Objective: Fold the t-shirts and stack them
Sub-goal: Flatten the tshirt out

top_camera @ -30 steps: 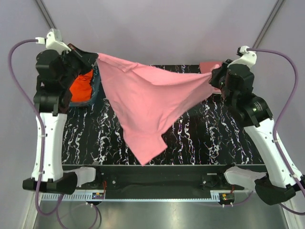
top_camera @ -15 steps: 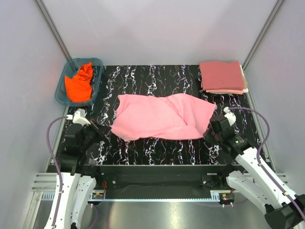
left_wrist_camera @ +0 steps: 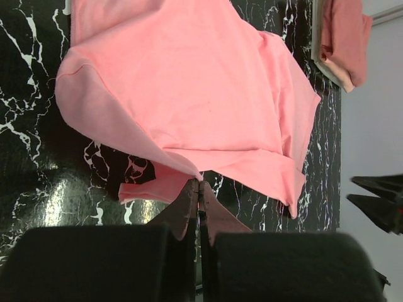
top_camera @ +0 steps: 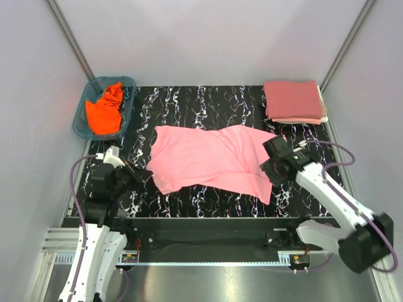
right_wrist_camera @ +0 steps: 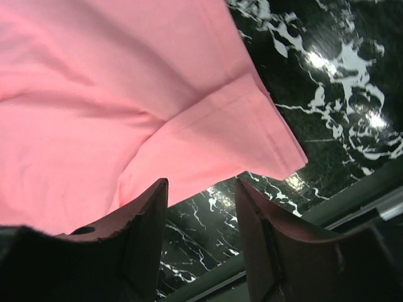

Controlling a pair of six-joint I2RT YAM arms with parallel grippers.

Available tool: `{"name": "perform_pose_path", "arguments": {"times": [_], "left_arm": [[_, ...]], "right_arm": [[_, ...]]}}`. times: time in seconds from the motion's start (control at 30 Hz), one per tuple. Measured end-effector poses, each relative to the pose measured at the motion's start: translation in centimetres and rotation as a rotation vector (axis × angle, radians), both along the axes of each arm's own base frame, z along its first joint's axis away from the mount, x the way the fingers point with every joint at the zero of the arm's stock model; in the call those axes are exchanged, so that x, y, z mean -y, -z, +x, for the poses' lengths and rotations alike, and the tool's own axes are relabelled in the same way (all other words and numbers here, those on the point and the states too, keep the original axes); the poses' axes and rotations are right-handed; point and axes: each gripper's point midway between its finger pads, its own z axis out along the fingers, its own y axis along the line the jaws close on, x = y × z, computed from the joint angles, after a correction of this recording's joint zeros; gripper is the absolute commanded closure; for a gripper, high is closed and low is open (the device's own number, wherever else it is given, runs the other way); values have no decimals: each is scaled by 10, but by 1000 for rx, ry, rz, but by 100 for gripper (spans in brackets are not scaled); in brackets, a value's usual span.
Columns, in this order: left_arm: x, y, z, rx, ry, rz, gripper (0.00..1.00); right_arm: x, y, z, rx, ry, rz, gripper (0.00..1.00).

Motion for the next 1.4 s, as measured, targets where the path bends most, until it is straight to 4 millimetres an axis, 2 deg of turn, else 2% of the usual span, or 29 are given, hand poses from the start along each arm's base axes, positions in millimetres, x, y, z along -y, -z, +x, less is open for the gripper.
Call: {"name": "perform_pose_path", "arguments": {"times": [0.1,0.17,0.3,0.43,0.67,0.83,1.17,1.4], "left_arm": [[3,-1,-1,3,15,-6,100],[5,-2,-2,5,29,-10,100],[9,-2,-4,8,50,-11,100],[10,-4,-4,14,58,-12,100],[11,-4,-4,18,62,-14,100],[12,-4,-4,18,69,-13,100],[13,-5,-5,19,75,-14,100],[14,-5,-6,19,82,-17,100]], "right_arm": [[-4,34,3,-137,105,0,48],[1,49,5,-198,182,4,49],[22,72,14,-292,346,7,51],[29,87,24,-371,423,30,52],[28,101,38,-446,476,74,53],[29,112,35,-500,496,84,53],[33,116,33,-513,511,82,53],[37,122,23,-542,526,72,54]]}}
